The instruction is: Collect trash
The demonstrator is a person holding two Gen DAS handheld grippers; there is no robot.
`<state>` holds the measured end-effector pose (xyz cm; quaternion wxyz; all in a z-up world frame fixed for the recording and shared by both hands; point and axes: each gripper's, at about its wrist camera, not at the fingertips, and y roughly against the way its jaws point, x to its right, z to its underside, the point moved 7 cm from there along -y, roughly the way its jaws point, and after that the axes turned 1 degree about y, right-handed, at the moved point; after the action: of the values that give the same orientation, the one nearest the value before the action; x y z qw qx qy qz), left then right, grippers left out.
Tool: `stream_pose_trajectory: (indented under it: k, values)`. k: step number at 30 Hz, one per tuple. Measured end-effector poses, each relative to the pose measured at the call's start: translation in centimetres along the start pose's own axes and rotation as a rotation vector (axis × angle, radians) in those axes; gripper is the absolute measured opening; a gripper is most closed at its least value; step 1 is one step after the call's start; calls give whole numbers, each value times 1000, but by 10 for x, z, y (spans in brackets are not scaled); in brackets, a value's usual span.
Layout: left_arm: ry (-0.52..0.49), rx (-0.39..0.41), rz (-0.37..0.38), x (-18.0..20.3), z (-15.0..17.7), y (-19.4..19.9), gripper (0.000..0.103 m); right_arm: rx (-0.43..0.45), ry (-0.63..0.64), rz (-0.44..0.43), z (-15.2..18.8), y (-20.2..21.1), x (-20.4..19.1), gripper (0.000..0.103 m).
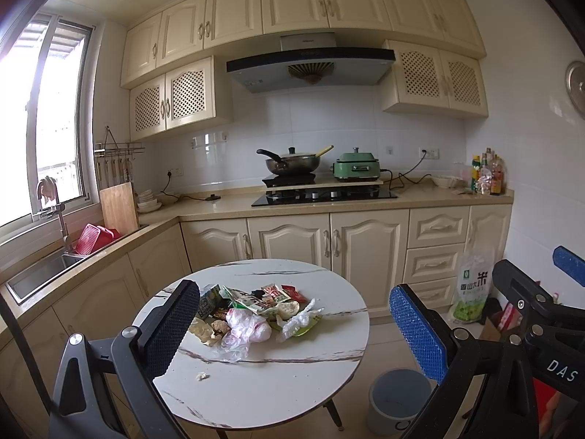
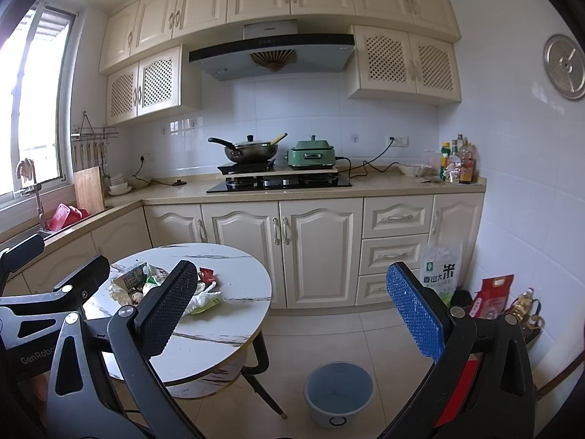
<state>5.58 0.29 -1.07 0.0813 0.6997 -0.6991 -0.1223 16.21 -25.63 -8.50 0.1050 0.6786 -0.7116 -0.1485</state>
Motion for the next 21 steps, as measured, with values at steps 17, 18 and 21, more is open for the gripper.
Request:
stream_pose_trajectory:
  k: [17, 18, 21]
  values:
    - [2, 1, -2, -2, 0, -1, 102, -2, 1, -4, 2, 2, -1, 103]
    - [2, 1, -2, -2, 0, 0, 102, -5, 2, -4, 2, 1, -2, 103]
    - [1, 1, -3, -2, 0, -1, 102, -5, 2, -4, 2, 1, -3, 103]
